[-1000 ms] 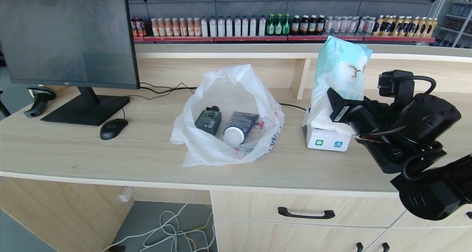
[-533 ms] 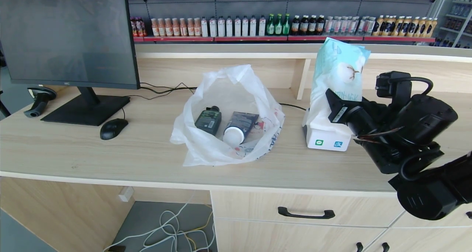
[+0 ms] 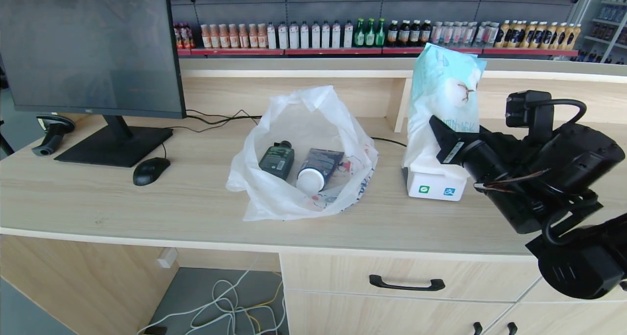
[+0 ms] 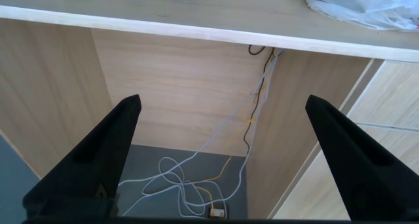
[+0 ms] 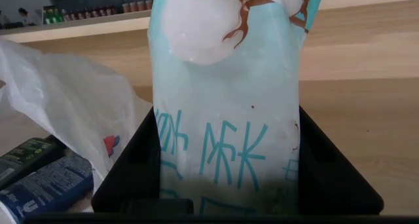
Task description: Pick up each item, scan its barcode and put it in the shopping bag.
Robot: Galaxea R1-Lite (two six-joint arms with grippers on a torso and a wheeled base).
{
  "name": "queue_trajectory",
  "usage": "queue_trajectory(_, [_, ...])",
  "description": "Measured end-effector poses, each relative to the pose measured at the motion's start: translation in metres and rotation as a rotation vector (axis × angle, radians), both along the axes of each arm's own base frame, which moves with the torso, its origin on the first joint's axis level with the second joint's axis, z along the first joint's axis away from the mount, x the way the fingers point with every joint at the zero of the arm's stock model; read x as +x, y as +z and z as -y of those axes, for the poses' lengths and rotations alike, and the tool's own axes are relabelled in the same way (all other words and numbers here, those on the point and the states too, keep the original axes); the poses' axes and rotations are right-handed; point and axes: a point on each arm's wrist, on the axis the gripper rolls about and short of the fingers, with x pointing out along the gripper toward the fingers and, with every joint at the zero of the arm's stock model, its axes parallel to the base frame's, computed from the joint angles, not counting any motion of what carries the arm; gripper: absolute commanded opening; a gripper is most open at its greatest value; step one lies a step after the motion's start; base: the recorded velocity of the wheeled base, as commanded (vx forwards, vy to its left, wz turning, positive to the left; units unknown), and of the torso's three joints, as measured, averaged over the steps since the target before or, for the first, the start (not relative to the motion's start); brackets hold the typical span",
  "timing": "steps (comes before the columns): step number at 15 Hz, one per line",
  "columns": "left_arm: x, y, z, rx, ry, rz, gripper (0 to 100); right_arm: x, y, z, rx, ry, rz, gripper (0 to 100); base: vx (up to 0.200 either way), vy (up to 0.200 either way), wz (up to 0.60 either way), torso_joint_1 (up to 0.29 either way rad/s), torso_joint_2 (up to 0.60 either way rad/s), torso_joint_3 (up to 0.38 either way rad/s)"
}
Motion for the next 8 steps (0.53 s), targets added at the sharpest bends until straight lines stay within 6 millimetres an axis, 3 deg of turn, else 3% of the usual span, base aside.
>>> queue_trajectory(4, [0.0,0.0,0.0,0.0,0.0,0.0,100,-0.021,0.01,0.003,0.006,0.019,0.021,0,0.0,0.0,0.0,0.0,0.0,0.0])
queue_trajectory(8, [0.0,0.0,0.0,0.001,0.0,-0.001,100,-0.035,0.021,0.007,0.016,0.024,0.058,0,-0.2,0.0,0.0,0.012,0.0,0.0])
